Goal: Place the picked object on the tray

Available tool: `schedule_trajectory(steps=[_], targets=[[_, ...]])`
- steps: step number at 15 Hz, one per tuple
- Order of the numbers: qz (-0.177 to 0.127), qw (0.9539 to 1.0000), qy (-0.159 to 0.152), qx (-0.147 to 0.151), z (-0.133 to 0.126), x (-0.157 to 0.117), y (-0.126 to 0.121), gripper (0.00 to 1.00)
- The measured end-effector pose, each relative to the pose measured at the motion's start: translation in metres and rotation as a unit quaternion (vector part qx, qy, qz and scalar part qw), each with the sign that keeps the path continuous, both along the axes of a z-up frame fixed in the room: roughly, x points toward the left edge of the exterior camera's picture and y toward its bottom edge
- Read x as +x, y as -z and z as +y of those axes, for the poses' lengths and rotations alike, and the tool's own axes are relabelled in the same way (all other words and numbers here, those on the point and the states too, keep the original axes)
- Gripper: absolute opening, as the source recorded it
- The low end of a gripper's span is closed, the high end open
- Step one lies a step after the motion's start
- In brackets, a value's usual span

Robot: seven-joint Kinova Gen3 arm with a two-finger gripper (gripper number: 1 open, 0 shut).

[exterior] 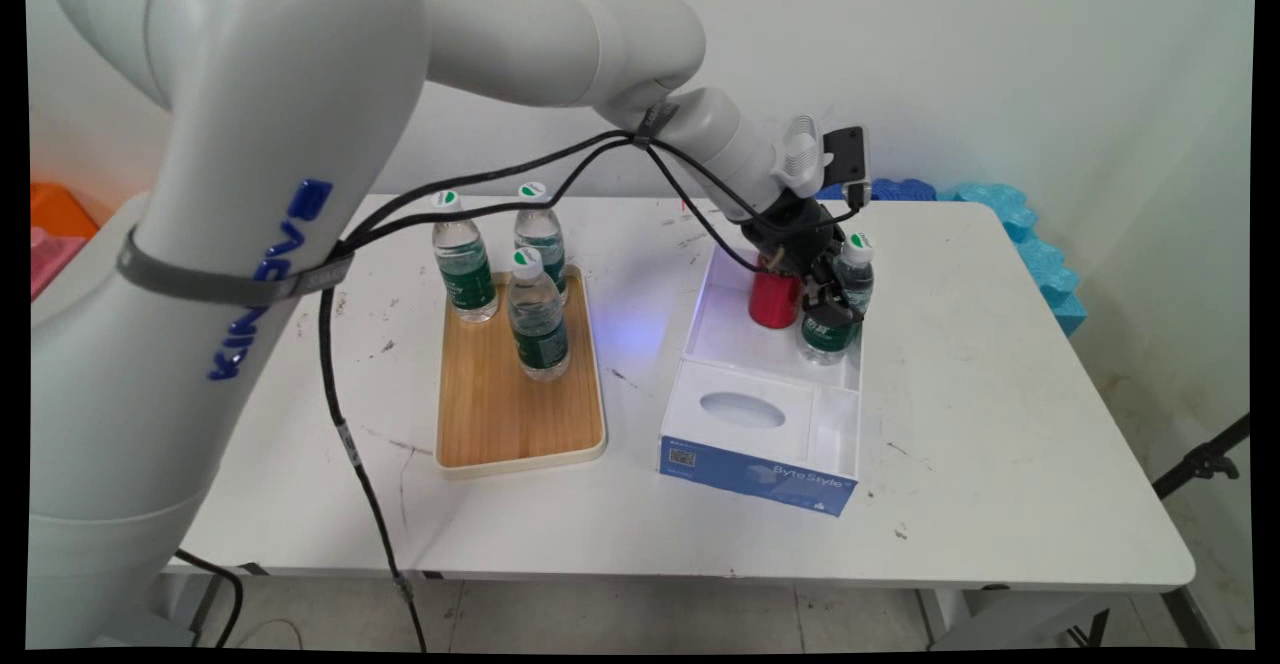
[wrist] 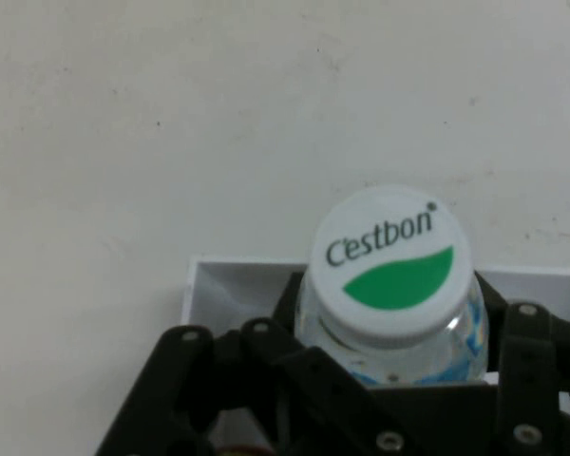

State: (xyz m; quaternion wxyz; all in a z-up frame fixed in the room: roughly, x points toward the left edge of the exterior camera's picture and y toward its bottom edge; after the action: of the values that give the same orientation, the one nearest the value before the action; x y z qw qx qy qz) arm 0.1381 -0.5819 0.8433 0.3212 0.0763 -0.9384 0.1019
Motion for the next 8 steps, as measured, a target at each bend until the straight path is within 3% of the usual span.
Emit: schedule_trajectory(steps=[8], targets=[[0.013,0.9999,-0.005,0.006,0.005,0.009,-0.023,0.0]])
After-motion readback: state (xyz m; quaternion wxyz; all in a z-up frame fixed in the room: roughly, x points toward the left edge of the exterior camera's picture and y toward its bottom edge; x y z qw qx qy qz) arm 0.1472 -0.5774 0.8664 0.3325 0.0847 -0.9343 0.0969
